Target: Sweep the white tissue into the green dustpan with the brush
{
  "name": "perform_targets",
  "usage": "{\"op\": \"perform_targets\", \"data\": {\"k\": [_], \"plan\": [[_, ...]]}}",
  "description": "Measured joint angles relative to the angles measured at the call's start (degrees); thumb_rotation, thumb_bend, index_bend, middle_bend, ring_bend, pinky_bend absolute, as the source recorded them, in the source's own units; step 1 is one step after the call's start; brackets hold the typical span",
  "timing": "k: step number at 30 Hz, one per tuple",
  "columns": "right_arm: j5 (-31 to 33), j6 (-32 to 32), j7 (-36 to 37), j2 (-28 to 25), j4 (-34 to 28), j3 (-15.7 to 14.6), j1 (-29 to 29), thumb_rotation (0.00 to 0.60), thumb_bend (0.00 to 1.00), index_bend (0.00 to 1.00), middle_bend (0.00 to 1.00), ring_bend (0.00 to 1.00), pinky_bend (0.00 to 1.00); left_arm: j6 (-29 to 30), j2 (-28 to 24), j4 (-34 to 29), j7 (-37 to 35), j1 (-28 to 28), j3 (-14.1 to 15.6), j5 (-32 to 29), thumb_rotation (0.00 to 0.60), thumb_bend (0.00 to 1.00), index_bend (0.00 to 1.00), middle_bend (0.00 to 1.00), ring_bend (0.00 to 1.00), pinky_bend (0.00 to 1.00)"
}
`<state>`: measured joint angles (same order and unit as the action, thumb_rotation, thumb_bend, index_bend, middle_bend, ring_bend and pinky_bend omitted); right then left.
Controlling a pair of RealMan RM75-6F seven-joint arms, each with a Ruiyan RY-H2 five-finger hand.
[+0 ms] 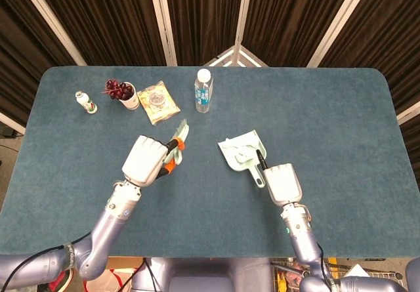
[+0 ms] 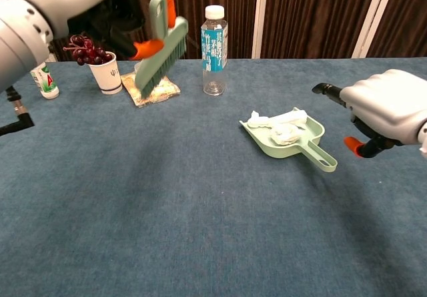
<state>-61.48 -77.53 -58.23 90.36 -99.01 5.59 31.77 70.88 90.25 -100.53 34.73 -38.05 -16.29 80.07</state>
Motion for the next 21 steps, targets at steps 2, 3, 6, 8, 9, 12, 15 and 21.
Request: {"op": "perform_targets", "data": {"k": [2, 3, 6, 8, 9, 12, 15, 21], "plan": [[0.1, 0.0, 0.3, -0.4, -0.2, 0.0, -0.2, 0.600, 0.46, 0.00, 0.82, 0.79, 0.86, -1.8, -1.9, -1.4, 4.9, 0.0, 1.0, -2.5, 0.600, 0.62, 0.79, 1.00, 1.00, 1.00], [0.3, 0.1, 0.5, -0.5, -0.4, 0.0, -0.2, 0.600, 0.46, 0.00, 0.82, 0.79, 0.86, -2.5, -2.7, -2.0, 7.2, 0.0, 1.5, -3.8, 0.600, 0.62, 0.78, 1.00, 1.00, 1.00], [0.2, 0.1, 1.0, -0.9, -0.5, 0.1, -0.3, 0.600, 0.46, 0.00, 0.82, 0.79, 0.86, -4.5, -5.1, -4.0, 14.9, -0.1, 3.4, -8.1, 0.600, 0.59, 0.76, 1.00, 1.00, 1.00], [0.0, 0.1, 1.4, -1.1, -0.5, 0.2, -0.4, 0.600, 0.46, 0.00, 0.82, 0.79, 0.86, -5.6, -6.3, -5.1, 19.4, -0.1, 5.3, -11.3, 0.600, 0.56, 0.73, 1.00, 1.00, 1.00], [0.0, 0.1, 1.6, -1.3, -0.6, 0.2, -0.5, 0.600, 0.46, 0.00, 0.82, 0.79, 0.86, -6.0, -6.6, -5.4, 20.8, -0.1, 6.1, -12.7, 0.600, 0.51, 0.70, 0.99, 0.99, 1.00], [-0.1, 0.1, 2.0, -1.9, -0.6, 0.2, -0.7, 0.600, 0.46, 0.00, 0.82, 0.79, 0.86, -6.8, -7.4, -6.2, 24.4, -0.2, 8.8, -16.7, 0.600, 0.31, 0.49, 0.95, 0.97, 1.00], [0.0, 0.1, 2.5, -2.4, -0.7, 0.3, -0.8, 0.600, 0.46, 0.00, 0.82, 0.79, 0.86, -7.0, -7.7, -6.7, 27.0, -0.3, 10.1, -19.7, 0.600, 0.13, 0.26, 0.91, 0.95, 1.00], [-0.1, 0.3, 3.2, -2.7, -0.5, 0.1, -1.2, 0.600, 0.46, 0.00, 0.82, 0.79, 0.86, -6.1, -7.3, -7.3, 24.3, -0.4, 9.9, -20.5, 0.600, 0.00, 0.03, 0.80, 0.89, 1.00]]}}
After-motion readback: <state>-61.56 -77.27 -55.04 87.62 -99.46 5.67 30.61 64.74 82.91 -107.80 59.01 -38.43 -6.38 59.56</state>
